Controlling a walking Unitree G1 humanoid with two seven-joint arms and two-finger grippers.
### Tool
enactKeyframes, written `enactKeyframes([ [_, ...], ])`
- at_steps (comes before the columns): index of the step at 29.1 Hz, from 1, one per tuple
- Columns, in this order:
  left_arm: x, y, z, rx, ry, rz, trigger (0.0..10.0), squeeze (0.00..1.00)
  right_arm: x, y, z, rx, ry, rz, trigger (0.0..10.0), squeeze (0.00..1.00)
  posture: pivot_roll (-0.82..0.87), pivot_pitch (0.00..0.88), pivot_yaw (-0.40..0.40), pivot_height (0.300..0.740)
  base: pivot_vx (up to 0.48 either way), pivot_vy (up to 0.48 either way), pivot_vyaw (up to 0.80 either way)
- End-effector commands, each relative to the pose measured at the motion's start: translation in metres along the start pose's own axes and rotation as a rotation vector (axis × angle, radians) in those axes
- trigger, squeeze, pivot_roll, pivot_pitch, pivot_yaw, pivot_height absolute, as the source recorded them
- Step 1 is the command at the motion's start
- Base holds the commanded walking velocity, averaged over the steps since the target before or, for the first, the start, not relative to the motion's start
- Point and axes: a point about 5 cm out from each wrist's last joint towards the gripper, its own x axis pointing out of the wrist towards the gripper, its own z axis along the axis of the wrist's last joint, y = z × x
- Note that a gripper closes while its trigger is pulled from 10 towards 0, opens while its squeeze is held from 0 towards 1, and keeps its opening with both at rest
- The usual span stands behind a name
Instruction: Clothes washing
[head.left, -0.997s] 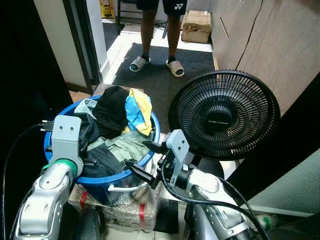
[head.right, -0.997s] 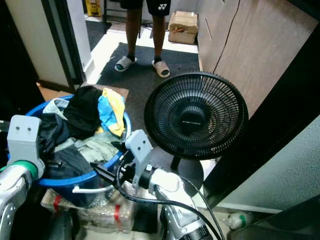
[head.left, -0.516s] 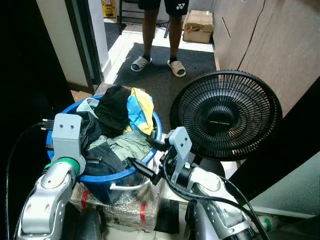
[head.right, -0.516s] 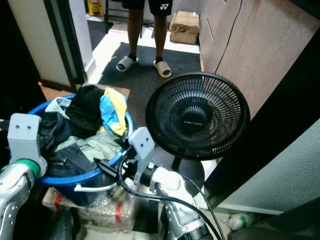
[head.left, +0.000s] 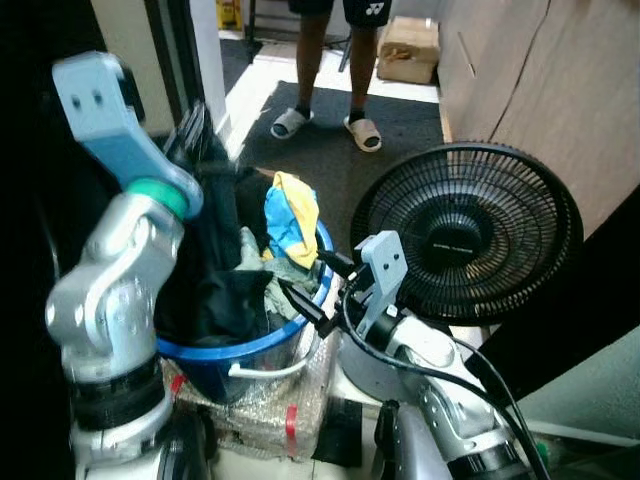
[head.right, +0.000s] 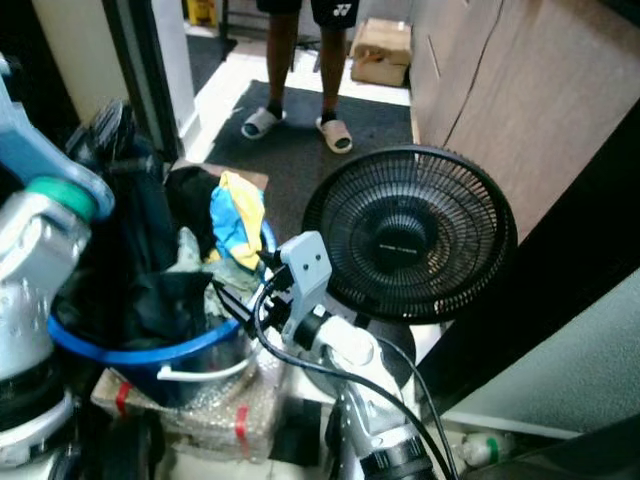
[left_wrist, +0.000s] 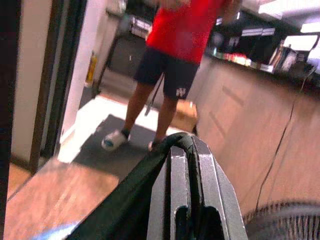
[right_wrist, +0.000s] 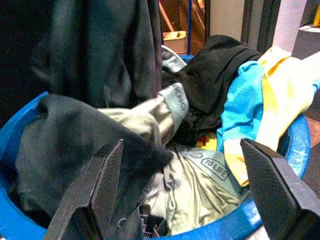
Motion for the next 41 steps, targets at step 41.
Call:
enactKeyframes([
  [41, 0.004, -0.050, -0.002, 0.169, -0.039, -0.318, 10.0, 0.00, -0.027, -0.047, 0.064, -0.174, -0.156, -0.161, 10.0, 0.00, 0.14, 0.065, -0.037, 0.483, 0.000, 0.000, 0.00],
])
